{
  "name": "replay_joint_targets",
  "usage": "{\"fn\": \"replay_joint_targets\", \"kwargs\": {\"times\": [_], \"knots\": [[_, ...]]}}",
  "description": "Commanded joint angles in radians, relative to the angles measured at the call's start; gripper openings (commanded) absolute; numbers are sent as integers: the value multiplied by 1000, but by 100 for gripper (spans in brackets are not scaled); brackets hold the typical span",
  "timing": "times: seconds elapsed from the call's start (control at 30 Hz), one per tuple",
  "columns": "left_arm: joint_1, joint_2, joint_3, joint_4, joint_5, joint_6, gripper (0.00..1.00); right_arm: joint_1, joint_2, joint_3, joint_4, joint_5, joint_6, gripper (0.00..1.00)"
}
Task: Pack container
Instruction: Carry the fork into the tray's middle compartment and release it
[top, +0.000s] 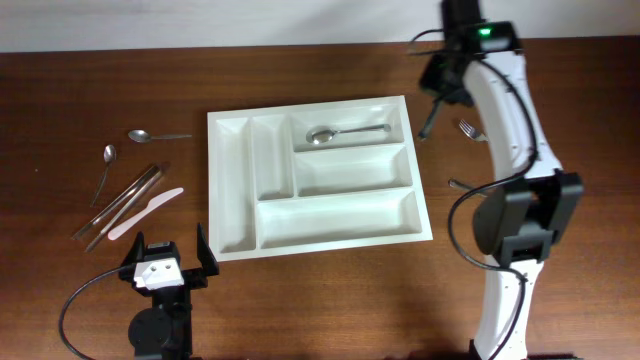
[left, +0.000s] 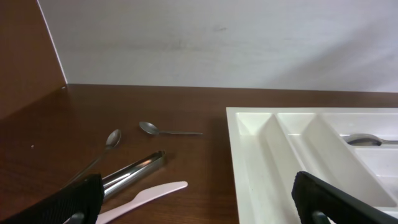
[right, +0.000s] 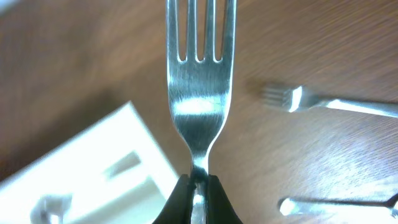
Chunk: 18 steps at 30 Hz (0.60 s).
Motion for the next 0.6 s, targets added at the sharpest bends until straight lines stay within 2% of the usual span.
{"fn": "replay_joint_targets", "kwargs": {"times": [0.0, 0.27, 0.4, 0.57], "knots": [[6, -7, -5, 0, 10, 12, 99, 63, 0, 21, -46, -7, -56, 4], [6, -7, -5, 0, 10, 12, 99, 214, 0, 21, -104, -6, -129, 4], [6, -7, -5, 0, 11, 12, 99, 261, 0, 21, -104, -6, -262, 4], [6, -7, -5, 0, 10, 12, 99, 290, 0, 21, -105, -10, -539, 4]]}}
